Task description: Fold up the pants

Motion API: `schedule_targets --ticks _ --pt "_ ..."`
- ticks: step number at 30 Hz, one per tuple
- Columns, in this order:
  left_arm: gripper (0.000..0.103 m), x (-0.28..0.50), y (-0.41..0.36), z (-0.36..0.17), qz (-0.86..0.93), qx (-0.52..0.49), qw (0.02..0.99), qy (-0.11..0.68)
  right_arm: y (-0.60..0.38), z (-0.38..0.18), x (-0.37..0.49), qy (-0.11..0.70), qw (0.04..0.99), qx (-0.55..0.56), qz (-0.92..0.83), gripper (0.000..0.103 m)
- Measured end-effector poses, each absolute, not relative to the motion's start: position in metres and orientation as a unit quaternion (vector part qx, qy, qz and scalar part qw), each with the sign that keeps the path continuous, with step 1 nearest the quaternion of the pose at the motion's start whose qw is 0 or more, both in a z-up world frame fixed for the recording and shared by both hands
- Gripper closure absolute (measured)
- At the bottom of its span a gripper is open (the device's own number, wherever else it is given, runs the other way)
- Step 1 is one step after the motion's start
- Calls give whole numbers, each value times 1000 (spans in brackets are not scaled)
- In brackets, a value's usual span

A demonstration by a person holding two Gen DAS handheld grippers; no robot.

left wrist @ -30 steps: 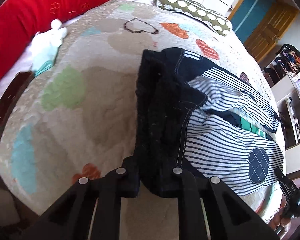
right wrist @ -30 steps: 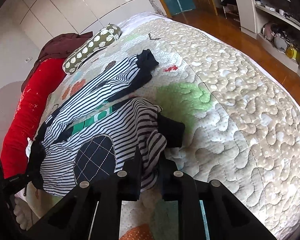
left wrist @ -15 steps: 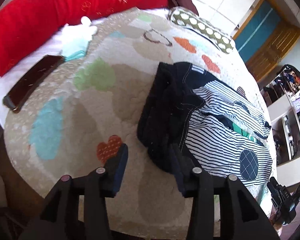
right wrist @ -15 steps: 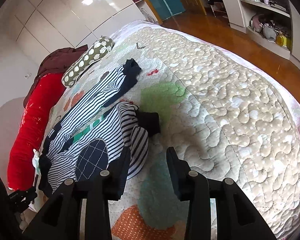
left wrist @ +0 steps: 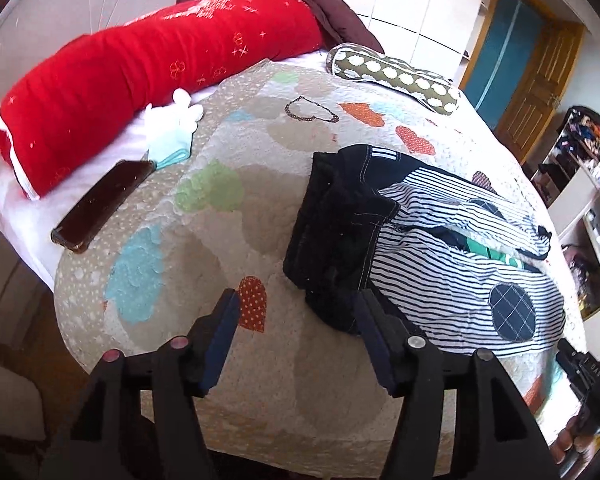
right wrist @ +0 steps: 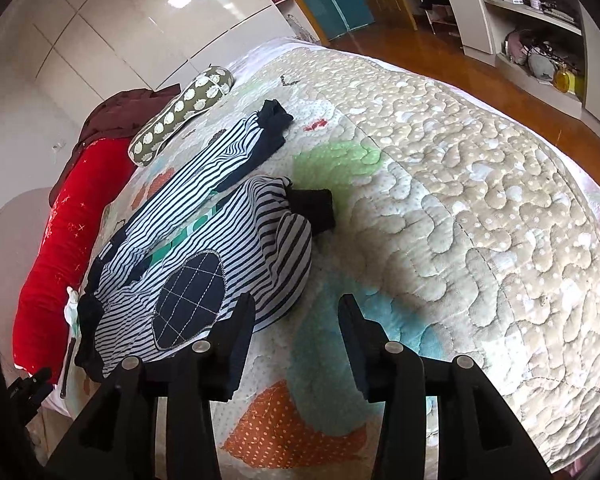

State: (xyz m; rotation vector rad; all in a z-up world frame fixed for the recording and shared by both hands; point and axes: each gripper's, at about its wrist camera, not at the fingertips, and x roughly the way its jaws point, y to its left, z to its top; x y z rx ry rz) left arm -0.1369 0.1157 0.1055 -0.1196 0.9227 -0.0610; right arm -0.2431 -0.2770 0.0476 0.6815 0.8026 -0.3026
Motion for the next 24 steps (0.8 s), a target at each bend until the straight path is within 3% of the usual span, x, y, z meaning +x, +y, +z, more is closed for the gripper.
schedule_targets --ticks 16,24 --pt "41 -124 81 91 -13 36 896 441 -268 70 -235 354 881 263 -169 55" --pt "40 -67 78 109 -71 3 889 453 -255 109 -165 370 906 176 -102 43"
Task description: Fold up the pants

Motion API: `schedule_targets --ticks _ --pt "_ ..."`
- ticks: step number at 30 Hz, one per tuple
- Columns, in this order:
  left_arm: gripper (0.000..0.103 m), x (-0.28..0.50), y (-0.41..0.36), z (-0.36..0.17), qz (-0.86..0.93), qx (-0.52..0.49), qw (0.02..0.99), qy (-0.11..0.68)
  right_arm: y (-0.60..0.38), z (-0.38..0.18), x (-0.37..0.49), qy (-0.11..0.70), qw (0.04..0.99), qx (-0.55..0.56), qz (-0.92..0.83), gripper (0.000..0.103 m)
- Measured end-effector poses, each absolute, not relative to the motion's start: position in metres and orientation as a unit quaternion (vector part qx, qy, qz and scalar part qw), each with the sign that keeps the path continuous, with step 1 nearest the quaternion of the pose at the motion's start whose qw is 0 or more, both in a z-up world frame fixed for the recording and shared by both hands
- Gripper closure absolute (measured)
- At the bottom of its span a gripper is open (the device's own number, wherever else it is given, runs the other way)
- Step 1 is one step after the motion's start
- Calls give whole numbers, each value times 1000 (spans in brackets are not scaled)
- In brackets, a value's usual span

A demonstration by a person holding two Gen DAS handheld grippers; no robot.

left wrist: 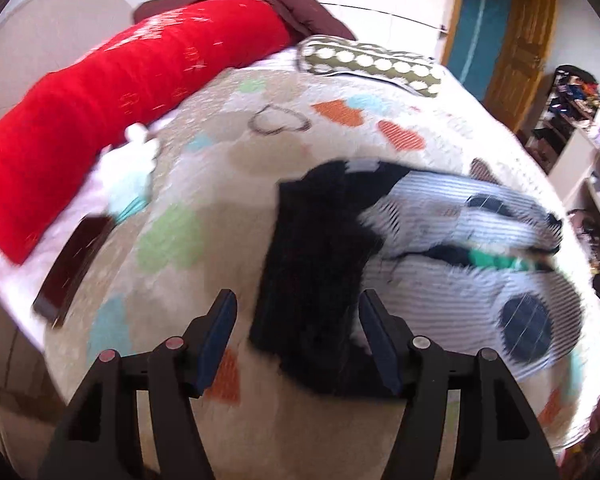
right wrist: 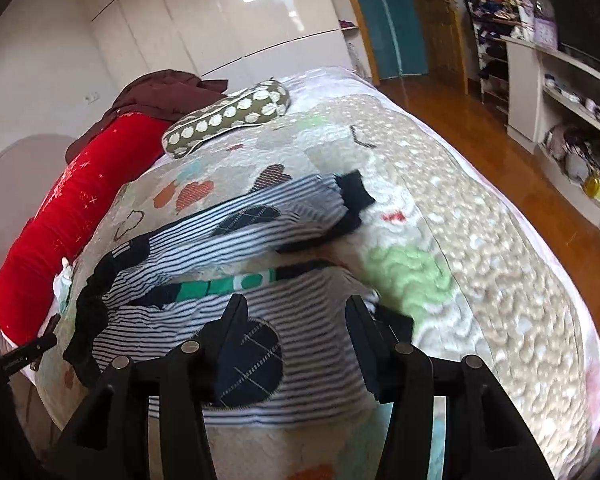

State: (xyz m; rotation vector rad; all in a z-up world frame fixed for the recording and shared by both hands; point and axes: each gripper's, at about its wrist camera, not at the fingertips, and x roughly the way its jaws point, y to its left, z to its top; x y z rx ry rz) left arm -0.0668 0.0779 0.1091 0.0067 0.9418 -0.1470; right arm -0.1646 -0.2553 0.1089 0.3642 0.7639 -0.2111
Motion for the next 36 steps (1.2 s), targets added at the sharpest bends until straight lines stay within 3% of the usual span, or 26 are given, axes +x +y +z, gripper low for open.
schedule_targets --ticks 6,11,21,25,26,27,28,29,30,36 --pt "36 19 30 117 -170 30 877 449 -237 127 -69 397 916 40 -40 33" --pt "37 92 -3 81 -221 35 833 506 -233 104 17 454 891 -10 16 33" --pt "37 136 -21 29 -220 111 803 543 -215 35 92 525 835 -156 58 33" --pt "37 138 -20 23 -222 112 800 546 -219 21 109 533 830 -145 76 31" --pt "44 138 -20 23 -221 113 801 545 -222 20 111 534 831 -134 80 31" --pt "67 136 -21 24 -222 116 803 542 -225 19 112 536 832 -120 81 38" --pt "81 133 -22 26 -225 118 803 539 -227 19 113 539 832 -104 84 48" --pt "96 129 -25 29 -230 119 800 542 -229 20 111 543 831 -74 97 77" --pt "97 125 -27 32 -222 129 805 535 -229 22 109 543 832 -55 103 94" --pt "98 90 -25 65 -204 141 831 497 -215 50 79 515 852 -52 84 98"
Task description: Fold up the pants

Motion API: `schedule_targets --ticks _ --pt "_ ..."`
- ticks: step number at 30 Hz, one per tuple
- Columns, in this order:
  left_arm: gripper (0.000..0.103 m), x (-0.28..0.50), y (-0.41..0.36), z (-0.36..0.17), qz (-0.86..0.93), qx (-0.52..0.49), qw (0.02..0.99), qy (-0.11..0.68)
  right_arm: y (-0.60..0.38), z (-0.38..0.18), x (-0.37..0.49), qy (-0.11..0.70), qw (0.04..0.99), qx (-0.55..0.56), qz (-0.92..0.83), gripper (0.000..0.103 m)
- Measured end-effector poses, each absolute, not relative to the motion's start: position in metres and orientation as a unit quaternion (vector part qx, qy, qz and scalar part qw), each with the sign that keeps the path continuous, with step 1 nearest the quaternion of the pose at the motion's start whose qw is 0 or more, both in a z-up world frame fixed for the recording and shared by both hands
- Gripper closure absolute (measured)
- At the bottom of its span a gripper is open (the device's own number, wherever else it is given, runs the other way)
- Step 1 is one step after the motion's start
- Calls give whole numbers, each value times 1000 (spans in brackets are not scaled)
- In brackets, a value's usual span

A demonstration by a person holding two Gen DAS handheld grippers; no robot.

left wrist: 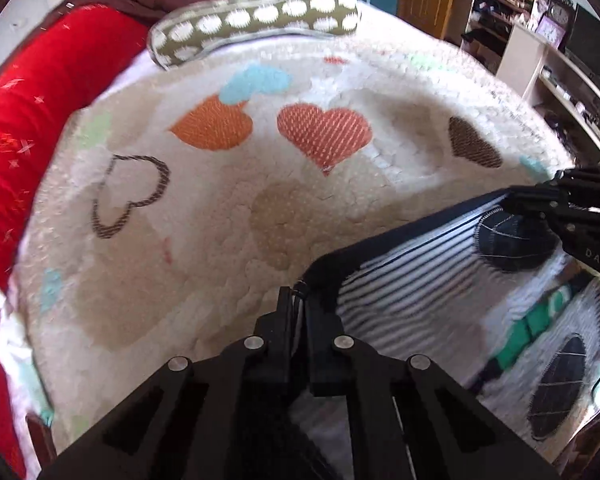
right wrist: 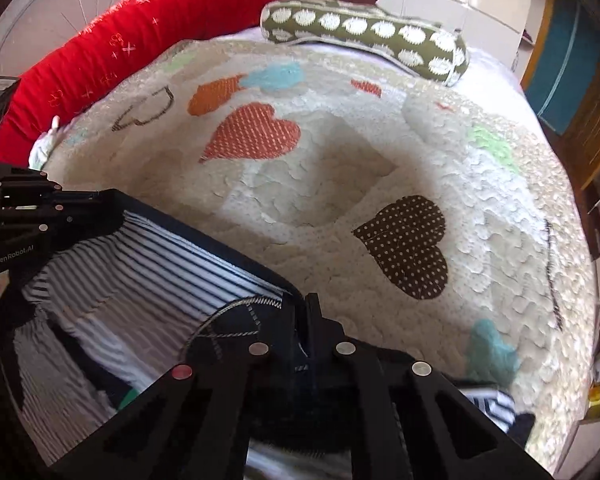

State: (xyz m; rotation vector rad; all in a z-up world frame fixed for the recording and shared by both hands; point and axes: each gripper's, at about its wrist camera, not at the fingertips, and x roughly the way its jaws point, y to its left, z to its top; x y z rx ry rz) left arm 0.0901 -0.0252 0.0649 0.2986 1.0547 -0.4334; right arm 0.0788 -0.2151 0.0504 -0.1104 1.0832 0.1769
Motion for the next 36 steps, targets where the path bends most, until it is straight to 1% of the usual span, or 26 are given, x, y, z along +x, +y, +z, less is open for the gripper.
schedule_targets --ticks 5,10,14,17,19,22,23,24,25,26,28,30,32,36 --pt "98 36 -7 99 -204 128 858 455 -208 88 27 475 875 -46 81 99" --pt "98 -32 10 110 -200 121 878 418 -193 104 -43 453 886 -30 95 99" --pt "98 -72 27 93 -187 96 880 426 -181 89 -90 456 883 1 109 99" --pt "98 -85 41 69 -179 61 869 457 -175 68 -115 467 878 19 106 98" --pt "98 -90 46 51 -157 57 863 477 -174 52 -125 477 873 30 97 98" --pt "98 -92 57 35 -137 34 852 504 -180 37 -141 478 873 50 77 95" --pt "98 -94 62 39 -142 21 851 504 -187 39 -148 475 874 76 74 90" --pt "98 -97 66 42 -147 11 850 506 -195 42 -154 473 872 103 75 81" --pt "97 -100 71 47 -151 2 850 505 -205 46 -162 468 872 127 72 76" --pt "96 -105 77 53 -156 -9 851 501 -214 52 -169 458 876 137 60 71" --pt "88 -110 84 60 -161 -20 854 494 -234 62 -181 438 888 137 22 70" --pt "68 -111 91 66 -167 -43 855 489 -256 72 -190 425 893 143 -17 70" --pt "60 -104 98 65 -181 -89 845 495 -275 78 -196 414 894 170 -40 70" --pt "60 -82 106 53 -205 -190 805 523 -281 79 -199 399 890 218 -29 69"
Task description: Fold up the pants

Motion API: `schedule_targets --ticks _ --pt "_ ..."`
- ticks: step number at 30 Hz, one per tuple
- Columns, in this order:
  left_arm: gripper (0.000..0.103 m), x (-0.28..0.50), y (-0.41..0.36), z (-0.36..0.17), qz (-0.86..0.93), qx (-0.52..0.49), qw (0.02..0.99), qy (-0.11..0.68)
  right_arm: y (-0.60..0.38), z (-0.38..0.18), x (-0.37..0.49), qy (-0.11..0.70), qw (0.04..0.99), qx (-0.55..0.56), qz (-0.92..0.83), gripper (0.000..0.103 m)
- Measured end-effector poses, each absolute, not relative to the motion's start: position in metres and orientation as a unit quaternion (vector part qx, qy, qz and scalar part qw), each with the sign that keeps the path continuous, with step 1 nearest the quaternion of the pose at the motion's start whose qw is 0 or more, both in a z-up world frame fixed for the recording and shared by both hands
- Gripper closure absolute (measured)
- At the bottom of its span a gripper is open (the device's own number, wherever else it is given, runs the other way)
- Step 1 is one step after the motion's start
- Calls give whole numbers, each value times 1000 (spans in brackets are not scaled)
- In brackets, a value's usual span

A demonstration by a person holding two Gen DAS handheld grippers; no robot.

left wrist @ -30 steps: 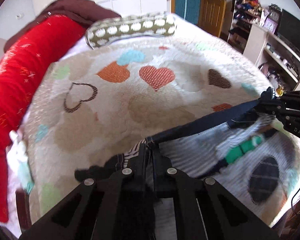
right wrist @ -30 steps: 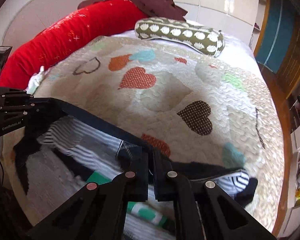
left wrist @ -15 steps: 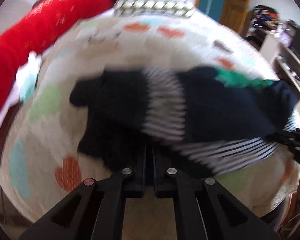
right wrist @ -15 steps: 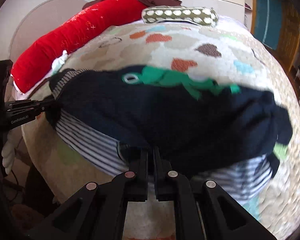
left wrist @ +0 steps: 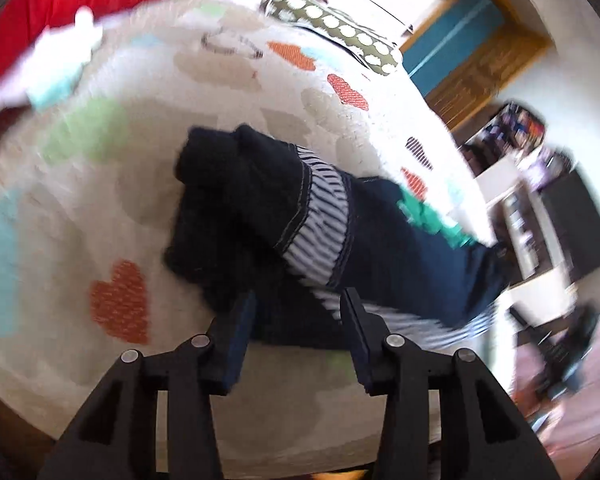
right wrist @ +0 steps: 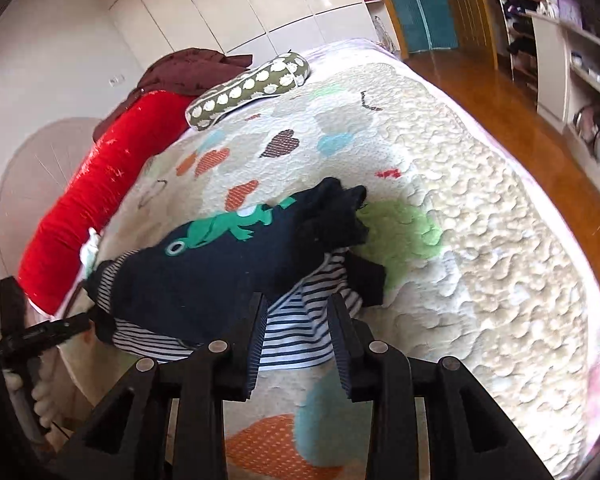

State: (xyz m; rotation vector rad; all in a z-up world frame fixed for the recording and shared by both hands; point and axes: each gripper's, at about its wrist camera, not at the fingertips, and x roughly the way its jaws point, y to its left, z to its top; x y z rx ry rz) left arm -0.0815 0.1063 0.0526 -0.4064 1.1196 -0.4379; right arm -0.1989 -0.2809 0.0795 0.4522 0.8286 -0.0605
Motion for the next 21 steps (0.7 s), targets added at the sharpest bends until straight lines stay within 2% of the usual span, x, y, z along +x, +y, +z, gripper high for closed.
schedule_targets --ticks 3,9,10,11,12,19,21 --pt "60 -65 105 43 -210 -237 782 537 -266 73 -196 401 887 228 -12 69" --pt "62 -37 89 35 -216 -261 764 550 -250 62 -195 402 880 251 15 68" --pt "69 -33 85 31 -211 -267 759 556 -251 59 -196 402 878 259 17 67" --pt "96 -32 84 28 -208 -270 755 561 -253 55 -196 401 875 271 19 67" --pt "100 -31 81 26 -211 -271 749 567 -256 54 -197 400 873 279 20 67" --pt "100 -71 80 53 -229 -257 769 539 -275 50 -203 388 862 326 5 53" --pt "100 -82 86 56 -230 -257 771 535 -273 49 -201 387 863 325 -1 44"
